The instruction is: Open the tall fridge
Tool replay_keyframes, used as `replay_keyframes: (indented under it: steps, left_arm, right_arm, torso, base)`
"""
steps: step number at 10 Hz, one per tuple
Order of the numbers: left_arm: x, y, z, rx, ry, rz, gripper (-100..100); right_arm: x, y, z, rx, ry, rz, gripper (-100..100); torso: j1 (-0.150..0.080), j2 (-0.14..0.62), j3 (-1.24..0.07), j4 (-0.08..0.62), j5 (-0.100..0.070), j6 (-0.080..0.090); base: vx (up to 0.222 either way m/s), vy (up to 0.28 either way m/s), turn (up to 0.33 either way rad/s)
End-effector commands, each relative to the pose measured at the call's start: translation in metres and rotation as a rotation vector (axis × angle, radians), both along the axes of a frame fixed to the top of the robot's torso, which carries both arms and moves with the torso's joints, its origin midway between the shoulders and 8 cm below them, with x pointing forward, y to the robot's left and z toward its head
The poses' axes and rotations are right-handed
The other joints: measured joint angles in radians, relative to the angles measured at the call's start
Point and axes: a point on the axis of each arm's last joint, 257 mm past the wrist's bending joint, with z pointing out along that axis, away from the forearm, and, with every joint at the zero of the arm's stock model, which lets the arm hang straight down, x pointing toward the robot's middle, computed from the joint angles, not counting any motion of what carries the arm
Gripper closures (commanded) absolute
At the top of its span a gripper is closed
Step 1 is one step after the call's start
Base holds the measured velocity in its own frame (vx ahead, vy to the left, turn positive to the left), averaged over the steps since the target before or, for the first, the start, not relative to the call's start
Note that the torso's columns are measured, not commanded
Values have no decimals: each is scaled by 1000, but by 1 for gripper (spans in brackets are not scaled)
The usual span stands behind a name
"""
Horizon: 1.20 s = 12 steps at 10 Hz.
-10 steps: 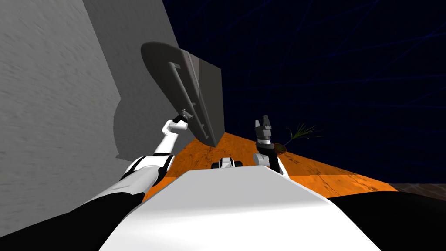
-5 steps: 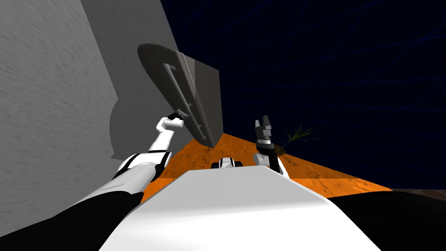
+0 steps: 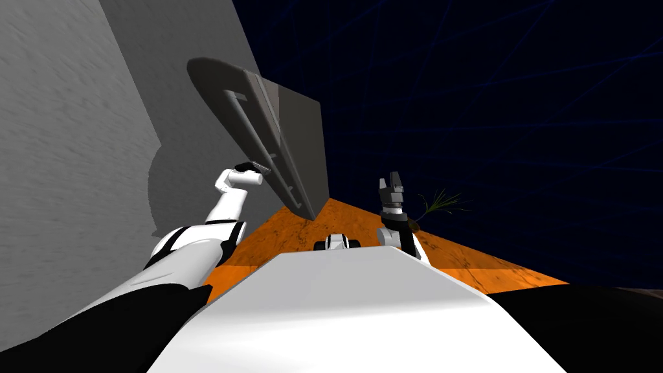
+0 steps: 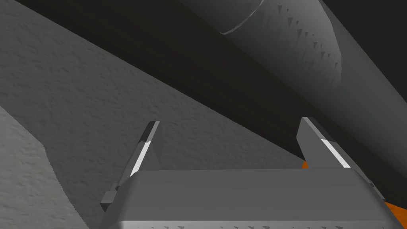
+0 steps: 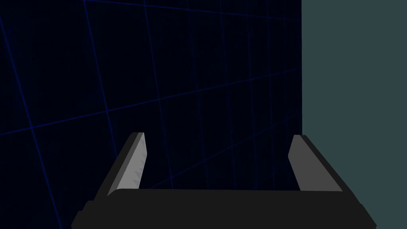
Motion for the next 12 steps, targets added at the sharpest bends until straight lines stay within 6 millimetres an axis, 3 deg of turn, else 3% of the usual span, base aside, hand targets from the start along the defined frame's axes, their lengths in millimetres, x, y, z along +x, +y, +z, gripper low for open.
replay_keyframes:
  steps: [1,3,4,5,12]
  left_arm:
    - [-2,13,20,-36,-28,28,-100]
    - [-11,35,30,-69,-30,74,-100]
    - [-11,35,30,-69,-30,74,-100]
    - [-19,51,39,-93,-35,109,-100]
    - [-19,51,39,-93,-35,109,-100]
  right_arm:
    - [0,0,0,0,0,0,0]
    - [0,0,0,0,0,0,0]
    - [0,0,0,0,0,0,0]
    - [0,0,0,0,0,0,0]
    - [0,0,0,0,0,0,0]
  torso:
    - [-2,0,0,0,-1,1]
    - [-2,2,1,1,-2,5]
    - [-5,3,2,2,-4,4]
    - [-5,4,2,3,-4,3]
    - [-7,4,2,3,-6,4]
  base:
    - [35,-115,45]
    - [2,-93,-26]
    - [13,-75,17]
    - [12,-98,-24]
    - [7,-11,3]
